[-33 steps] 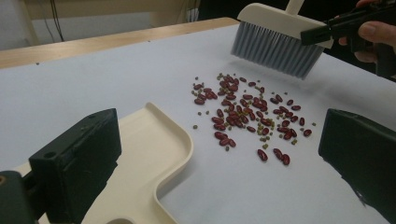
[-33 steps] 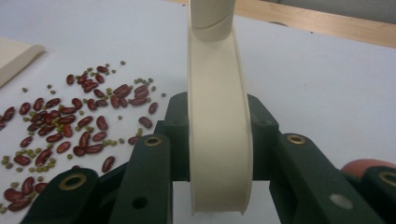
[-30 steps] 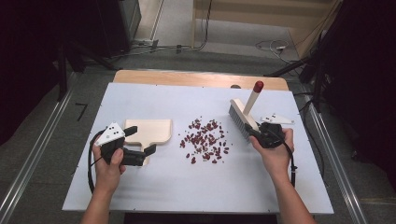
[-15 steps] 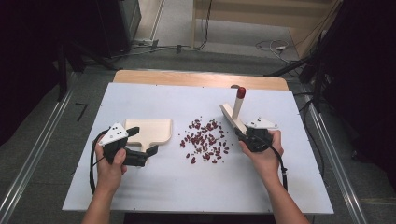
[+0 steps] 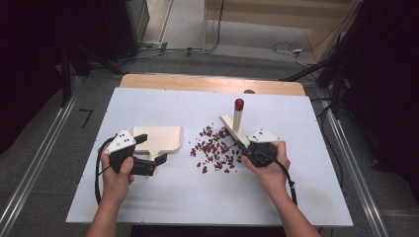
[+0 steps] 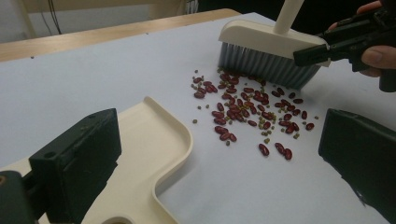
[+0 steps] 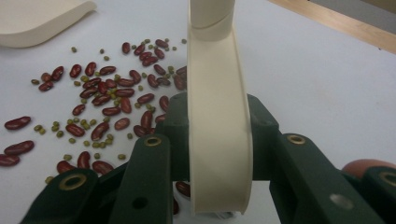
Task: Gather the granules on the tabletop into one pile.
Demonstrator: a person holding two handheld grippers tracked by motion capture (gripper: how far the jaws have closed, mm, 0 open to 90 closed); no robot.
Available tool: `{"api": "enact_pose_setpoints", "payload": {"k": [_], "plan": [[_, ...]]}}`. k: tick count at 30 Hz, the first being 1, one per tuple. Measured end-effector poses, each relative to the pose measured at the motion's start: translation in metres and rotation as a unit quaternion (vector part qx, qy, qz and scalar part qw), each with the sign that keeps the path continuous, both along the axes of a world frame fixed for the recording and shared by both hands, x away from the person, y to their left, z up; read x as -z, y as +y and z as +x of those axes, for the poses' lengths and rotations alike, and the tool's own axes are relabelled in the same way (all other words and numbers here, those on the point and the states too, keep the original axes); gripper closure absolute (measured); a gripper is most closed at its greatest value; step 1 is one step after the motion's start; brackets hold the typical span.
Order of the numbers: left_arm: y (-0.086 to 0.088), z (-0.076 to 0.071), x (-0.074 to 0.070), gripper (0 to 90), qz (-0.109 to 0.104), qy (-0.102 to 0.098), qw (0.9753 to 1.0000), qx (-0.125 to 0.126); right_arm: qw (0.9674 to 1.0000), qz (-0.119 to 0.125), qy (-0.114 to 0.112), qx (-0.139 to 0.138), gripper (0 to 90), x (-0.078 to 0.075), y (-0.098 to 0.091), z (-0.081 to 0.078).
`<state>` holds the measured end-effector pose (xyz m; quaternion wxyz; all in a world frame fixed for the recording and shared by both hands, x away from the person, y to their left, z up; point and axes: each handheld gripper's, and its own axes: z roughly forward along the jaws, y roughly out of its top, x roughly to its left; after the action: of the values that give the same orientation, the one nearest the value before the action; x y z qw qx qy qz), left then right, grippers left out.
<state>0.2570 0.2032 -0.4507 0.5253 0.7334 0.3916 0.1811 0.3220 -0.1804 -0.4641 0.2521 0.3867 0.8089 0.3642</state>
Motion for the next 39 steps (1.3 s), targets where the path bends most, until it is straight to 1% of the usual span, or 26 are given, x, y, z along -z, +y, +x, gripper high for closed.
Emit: {"api": "enact_pose_setpoints", "payload": {"k": [7,11,13,16,20,24,27,30,31,33,39], "plan": [[0.000,0.000,0.000,0.0,0.002,0.000,1.0000,0.000,0.9997,-0.018,-0.011,-0.013,66.6,-0.001,0.009,-0.007],[0.001,0.000,-0.001,0.0,0.003,-0.001,1.0000,-0.002,0.9995,-0.021,-0.017,-0.017,66.6,-0.003,0.010,-0.008],[0.002,0.000,-0.001,0.0,0.002,-0.002,1.0000,-0.003,0.9996,-0.016,-0.018,-0.017,66.6,-0.006,0.008,-0.007],[0.002,0.000,-0.001,0.0,0.002,-0.002,1.0000,-0.005,0.9996,-0.011,-0.026,-0.011,66.6,-0.011,0.003,-0.006],[0.003,-0.001,-0.001,0.0,0.004,-0.001,1.0000,-0.006,0.9995,0.008,-0.031,0.002,66.6,-0.019,-0.009,-0.002],[0.004,-0.001,-0.001,0.0,0.002,-0.003,1.0000,-0.007,0.9988,0.031,-0.031,0.022,66.6,-0.020,-0.026,0.007],[0.004,-0.001,-0.001,0.0,0.002,-0.003,1.0000,-0.008,0.9981,0.037,-0.023,0.044,66.6,-0.015,-0.037,0.014],[0.002,-0.001,-0.001,0.0,0.003,-0.002,1.0000,-0.008,0.9982,0.031,-0.009,0.051,66.6,-0.007,-0.040,0.018],[0.002,0.000,0.000,0.0,0.005,-0.002,1.0000,-0.007,0.9983,0.028,-0.002,0.050,66.6,-0.004,-0.038,0.018],[0.001,0.000,0.000,0.0,0.005,-0.002,1.0000,-0.007,0.9986,0.031,0.000,0.043,66.6,-0.001,-0.035,0.018],[0.002,0.000,0.000,0.0,0.005,-0.002,1.0000,-0.006,0.9995,0.021,0.003,0.026,66.6,0.000,-0.021,0.011]]}}
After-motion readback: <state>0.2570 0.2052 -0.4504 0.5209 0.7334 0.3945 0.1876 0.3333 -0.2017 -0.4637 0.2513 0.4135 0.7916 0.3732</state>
